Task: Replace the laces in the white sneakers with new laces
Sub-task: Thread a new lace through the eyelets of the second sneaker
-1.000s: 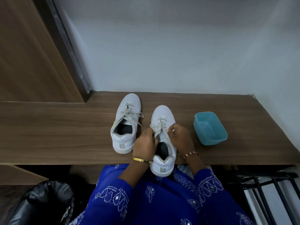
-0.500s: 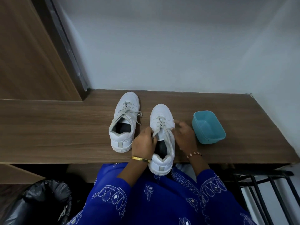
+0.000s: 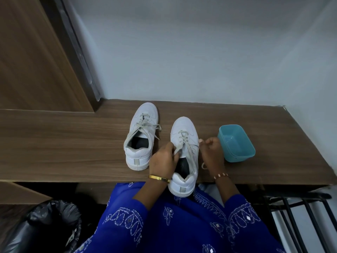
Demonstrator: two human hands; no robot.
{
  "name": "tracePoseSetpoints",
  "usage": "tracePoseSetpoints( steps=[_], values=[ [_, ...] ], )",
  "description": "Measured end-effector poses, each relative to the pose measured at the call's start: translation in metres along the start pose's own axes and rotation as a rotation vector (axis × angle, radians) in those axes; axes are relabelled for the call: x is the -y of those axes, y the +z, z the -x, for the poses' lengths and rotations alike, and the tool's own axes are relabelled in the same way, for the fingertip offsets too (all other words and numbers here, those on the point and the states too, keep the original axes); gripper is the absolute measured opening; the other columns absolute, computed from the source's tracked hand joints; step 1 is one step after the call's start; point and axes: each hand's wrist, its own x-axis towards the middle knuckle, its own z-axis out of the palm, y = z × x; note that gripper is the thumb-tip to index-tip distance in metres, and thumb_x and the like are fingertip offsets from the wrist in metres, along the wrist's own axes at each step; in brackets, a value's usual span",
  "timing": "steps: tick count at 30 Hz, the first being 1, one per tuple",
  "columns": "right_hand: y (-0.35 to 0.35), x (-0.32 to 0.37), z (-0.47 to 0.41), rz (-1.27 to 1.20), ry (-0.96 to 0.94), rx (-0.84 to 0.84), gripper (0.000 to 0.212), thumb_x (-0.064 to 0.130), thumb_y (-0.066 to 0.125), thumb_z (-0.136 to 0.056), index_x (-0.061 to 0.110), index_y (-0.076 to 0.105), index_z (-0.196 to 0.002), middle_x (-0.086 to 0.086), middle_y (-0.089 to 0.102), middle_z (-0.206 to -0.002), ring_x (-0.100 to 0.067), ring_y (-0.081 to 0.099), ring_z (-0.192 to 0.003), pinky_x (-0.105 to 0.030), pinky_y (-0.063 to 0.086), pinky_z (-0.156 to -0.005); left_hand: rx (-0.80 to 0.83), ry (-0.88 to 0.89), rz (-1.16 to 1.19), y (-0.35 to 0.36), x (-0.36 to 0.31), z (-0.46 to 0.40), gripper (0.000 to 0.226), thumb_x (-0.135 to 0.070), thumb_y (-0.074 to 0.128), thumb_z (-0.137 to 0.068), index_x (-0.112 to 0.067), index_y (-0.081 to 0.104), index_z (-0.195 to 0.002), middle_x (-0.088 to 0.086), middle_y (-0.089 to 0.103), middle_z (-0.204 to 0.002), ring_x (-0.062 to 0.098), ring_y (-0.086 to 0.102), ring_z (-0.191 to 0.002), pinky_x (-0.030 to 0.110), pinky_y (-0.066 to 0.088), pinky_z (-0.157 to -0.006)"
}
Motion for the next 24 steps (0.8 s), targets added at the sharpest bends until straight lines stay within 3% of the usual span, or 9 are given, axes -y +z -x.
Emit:
tracePoseSetpoints(
  steps=[4,8,12,18,22,24],
  values=[
    [0.001,0.013,0.007,-0.125,0.012,0.111,0.020,0.006,0.042,-0.090,0.019,0.046,-0.074,0.002,0.045,-0.065,-0.011,0.041,-0.057,-0.024,0.034,-0.052,-0.027,0.062,0.097,0.001,0.002,0.001,0.018,-0.022,0.060,-0.088,-0.005,0.061,-0.090,0.010,0.061,-0.079,0.024,0.057,-0.071,0.027,0.035,-0.056],
    [0.010,0.013,0.019,-0.081,-0.083,0.188,0.031,-0.011,0.042,-0.083,0.016,0.050,-0.071,0.002,0.054,-0.077,-0.003,0.047,-0.050,-0.012,0.037,-0.049,-0.013,-0.018,0.240,0.001,0.005,0.000,0.015,-0.015,0.060,-0.088,-0.002,0.066,-0.089,0.014,0.065,-0.081,0.024,0.059,-0.073,0.032,0.046,-0.063],
    [0.016,0.010,0.026,-0.111,-0.066,0.217,0.024,-0.010,0.049,-0.085,0.012,0.052,-0.075,-0.002,0.062,-0.065,0.001,0.054,-0.042,-0.011,0.044,-0.043,0.027,-0.220,0.429,-0.005,0.007,-0.005,0.015,-0.016,0.060,-0.088,-0.006,0.070,-0.092,0.006,0.067,-0.078,0.017,0.058,-0.072,0.028,0.045,-0.068],
    [0.024,0.006,0.019,-0.013,-0.122,0.197,0.005,0.001,0.066,-0.081,0.002,0.066,-0.077,-0.010,0.065,-0.064,0.002,0.054,-0.043,-0.011,0.045,-0.045,0.010,-0.251,0.467,-0.002,0.008,-0.003,0.015,-0.014,0.060,-0.088,-0.008,0.071,-0.096,0.004,0.069,-0.080,0.014,0.059,-0.073,0.022,0.044,-0.066],
    [0.032,0.006,0.019,0.101,-0.216,0.115,0.006,0.004,0.069,-0.078,0.000,0.068,-0.073,0.002,0.057,-0.054,-0.001,0.052,-0.045,-0.005,0.039,-0.052,0.004,-0.267,0.501,0.000,0.011,-0.001,0.014,-0.017,0.061,-0.088,-0.012,0.071,-0.095,-0.003,0.066,-0.076,0.011,0.059,-0.072,0.011,0.042,-0.063],
    [0.032,0.008,0.022,0.129,-0.241,0.097,0.006,0.003,0.067,-0.078,-0.001,0.068,-0.074,-0.003,0.060,-0.058,-0.001,0.048,-0.049,-0.003,0.038,-0.054,0.011,-0.280,0.538,0.000,0.012,-0.001,0.014,-0.018,0.062,-0.087,-0.013,0.072,-0.095,-0.002,0.067,-0.077,0.012,0.060,-0.074,0.013,0.045,-0.067]
  ],
)
